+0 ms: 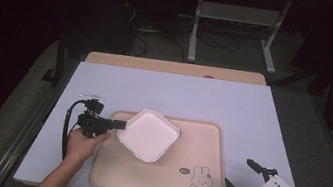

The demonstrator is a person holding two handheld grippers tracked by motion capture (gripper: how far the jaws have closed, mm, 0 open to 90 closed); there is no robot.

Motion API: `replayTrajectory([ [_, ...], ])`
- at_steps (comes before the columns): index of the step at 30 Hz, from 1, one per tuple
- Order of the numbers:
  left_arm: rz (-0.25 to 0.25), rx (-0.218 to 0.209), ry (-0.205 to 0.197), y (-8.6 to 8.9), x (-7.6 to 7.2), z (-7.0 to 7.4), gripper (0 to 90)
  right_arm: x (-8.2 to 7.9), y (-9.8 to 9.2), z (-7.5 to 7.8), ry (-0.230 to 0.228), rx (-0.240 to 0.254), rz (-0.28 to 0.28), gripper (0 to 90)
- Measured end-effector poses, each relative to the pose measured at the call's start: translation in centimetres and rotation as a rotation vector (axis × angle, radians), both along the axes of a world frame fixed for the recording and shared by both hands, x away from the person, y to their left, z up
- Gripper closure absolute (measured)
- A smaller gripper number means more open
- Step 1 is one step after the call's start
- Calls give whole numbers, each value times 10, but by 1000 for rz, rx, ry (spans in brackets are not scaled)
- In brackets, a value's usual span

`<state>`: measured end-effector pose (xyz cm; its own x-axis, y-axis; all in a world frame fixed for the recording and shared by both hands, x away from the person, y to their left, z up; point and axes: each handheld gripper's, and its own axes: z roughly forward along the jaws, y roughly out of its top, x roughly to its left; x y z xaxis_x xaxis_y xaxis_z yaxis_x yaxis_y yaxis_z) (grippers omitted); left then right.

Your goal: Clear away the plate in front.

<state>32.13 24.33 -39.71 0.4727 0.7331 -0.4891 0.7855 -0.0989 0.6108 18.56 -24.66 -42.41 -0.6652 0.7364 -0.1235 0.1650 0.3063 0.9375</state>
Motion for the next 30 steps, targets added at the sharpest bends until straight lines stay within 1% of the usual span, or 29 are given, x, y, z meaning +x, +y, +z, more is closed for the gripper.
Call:
replayTrajectory([
  [3,4,5,7,-2,-2,-4,888,0,0,0,1,-1,2,130],
  [6,8,0,13,-3,-3,-6,888,0,0,0,2,0,3,130],
  [12,-3,13,20,-9,-7,-13,888,0,0,0,2,0,3,129],
  [13,2,15,20,-11,-8,-15,888,0,0,0,1,0,3,130],
  [16,8,30,35,-14,-10,-23,888,0,0,0,3,1,2,129],
  [17,8,30,35,-14,-10,-23,888,0,0,0,3,0,2,129],
  [18,6,31,45,-15,-10,-27,888,0,0,0,1,0,2,130],
  [20,10,26,53,-17,-12,-31,888,0,0,0,-1,1,4,129],
  [22,9,30,58,-18,-12,-33,888,0,0,0,2,1,4,130],
  [24,24,43,58,-20,-14,-39,887,0,0,0,1,2,3,129],
  [27,50,34,56,-20,-16,-40,888,0,0,0,-1,1,4,129],
  [28,71,41,46,-20,-17,-41,887,0,0,0,-2,2,4,129],
  [29,71,41,46,-20,-17,-41,888,0,0,0,-2,1,4,129],
  [30,84,57,46,-20,-19,-40,887,0,0,0,-2,1,4,129],
])
